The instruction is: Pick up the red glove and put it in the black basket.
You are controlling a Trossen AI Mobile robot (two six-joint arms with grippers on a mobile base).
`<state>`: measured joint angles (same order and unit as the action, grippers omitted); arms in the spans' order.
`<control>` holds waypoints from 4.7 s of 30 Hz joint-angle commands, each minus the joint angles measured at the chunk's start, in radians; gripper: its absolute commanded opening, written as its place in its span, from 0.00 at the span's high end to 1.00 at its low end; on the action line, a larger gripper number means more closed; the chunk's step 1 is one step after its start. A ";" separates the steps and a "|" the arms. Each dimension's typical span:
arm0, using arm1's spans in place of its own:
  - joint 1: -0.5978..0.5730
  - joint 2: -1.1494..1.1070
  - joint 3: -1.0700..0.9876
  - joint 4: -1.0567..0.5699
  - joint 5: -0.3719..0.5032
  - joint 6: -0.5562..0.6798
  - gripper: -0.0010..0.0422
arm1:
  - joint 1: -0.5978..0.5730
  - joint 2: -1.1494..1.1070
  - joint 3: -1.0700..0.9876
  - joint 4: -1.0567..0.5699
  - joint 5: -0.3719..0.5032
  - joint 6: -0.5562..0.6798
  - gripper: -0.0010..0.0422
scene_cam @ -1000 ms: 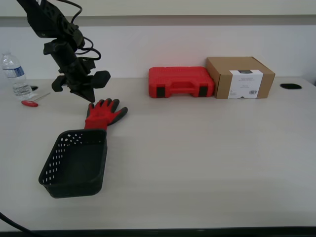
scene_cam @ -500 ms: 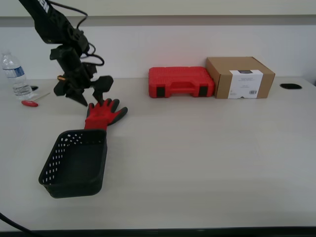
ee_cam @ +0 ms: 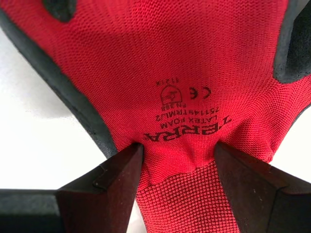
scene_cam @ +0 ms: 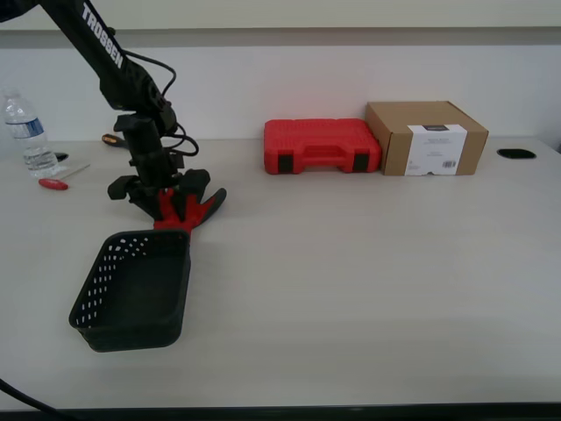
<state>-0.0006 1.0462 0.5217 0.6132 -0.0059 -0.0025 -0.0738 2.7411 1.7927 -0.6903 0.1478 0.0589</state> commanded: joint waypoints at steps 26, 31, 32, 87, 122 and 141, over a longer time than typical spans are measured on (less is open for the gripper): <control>0.000 0.000 0.001 -0.003 0.001 0.003 0.98 | -0.026 -0.424 -0.048 -0.142 -0.061 0.065 0.98; 0.001 0.000 0.001 -0.018 0.000 0.003 0.98 | -0.031 -0.706 -0.367 -0.071 -0.057 0.028 0.98; 0.001 0.000 0.001 -0.018 0.000 0.003 0.98 | -0.031 -0.765 -0.443 -0.061 -0.056 0.016 0.98; 0.002 0.000 0.001 -0.023 0.000 0.003 0.98 | -0.046 -0.430 -0.733 0.171 0.075 -0.078 0.59; 0.002 0.000 0.001 -0.023 0.001 0.003 0.98 | -0.045 -1.020 -0.549 0.093 0.047 -0.149 0.96; 0.001 0.000 0.001 -0.023 0.000 0.003 0.98 | -0.045 -1.020 -0.549 0.094 0.047 -0.146 0.79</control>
<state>0.0006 1.0462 0.5217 0.5854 -0.0059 -0.0025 -0.1192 1.7214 1.2430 -0.5964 0.1925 -0.0872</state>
